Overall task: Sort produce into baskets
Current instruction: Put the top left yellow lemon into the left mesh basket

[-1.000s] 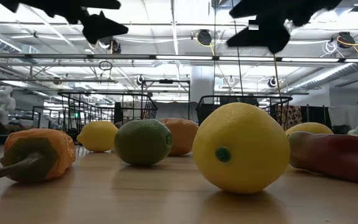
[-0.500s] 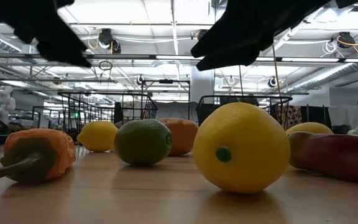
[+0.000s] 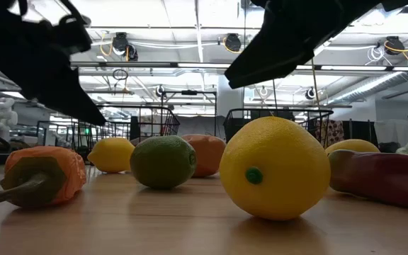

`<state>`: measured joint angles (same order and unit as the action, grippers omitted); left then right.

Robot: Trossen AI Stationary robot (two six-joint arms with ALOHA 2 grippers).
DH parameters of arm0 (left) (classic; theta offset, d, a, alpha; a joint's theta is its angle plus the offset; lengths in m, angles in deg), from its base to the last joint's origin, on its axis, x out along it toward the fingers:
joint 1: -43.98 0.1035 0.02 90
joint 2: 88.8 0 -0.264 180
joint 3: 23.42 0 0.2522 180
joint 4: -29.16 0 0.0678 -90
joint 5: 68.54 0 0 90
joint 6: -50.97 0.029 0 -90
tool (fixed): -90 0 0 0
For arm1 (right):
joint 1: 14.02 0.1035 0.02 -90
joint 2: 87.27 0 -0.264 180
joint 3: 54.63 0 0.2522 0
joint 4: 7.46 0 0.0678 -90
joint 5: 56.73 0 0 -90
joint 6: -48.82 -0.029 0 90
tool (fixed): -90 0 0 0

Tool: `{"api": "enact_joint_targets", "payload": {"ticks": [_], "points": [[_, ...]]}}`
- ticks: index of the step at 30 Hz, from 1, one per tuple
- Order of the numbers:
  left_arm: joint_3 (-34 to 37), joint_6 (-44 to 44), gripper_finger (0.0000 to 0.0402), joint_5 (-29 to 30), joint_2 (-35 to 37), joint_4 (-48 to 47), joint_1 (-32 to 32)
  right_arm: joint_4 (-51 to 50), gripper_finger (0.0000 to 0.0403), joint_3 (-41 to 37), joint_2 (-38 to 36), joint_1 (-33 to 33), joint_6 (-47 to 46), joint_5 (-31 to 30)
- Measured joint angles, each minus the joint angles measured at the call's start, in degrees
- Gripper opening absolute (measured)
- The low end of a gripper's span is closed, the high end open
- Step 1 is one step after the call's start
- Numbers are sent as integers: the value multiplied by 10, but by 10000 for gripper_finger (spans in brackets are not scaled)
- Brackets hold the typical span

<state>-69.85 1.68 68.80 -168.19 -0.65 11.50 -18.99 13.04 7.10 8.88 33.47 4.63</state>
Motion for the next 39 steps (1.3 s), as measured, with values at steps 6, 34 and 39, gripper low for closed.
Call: {"api": "enact_joint_targets", "payload": {"ticks": [6,34,39], "points": [[0,-28,335,17,-37,1,14,-4,306,0,0,0,-3,0],[2,161,335,-32,-115,128,59,-4,306,0,-1,0,-2,0],[2,237,335,-57,-115,150,86,-4,306,0,-1,-1,-2,1]]}}
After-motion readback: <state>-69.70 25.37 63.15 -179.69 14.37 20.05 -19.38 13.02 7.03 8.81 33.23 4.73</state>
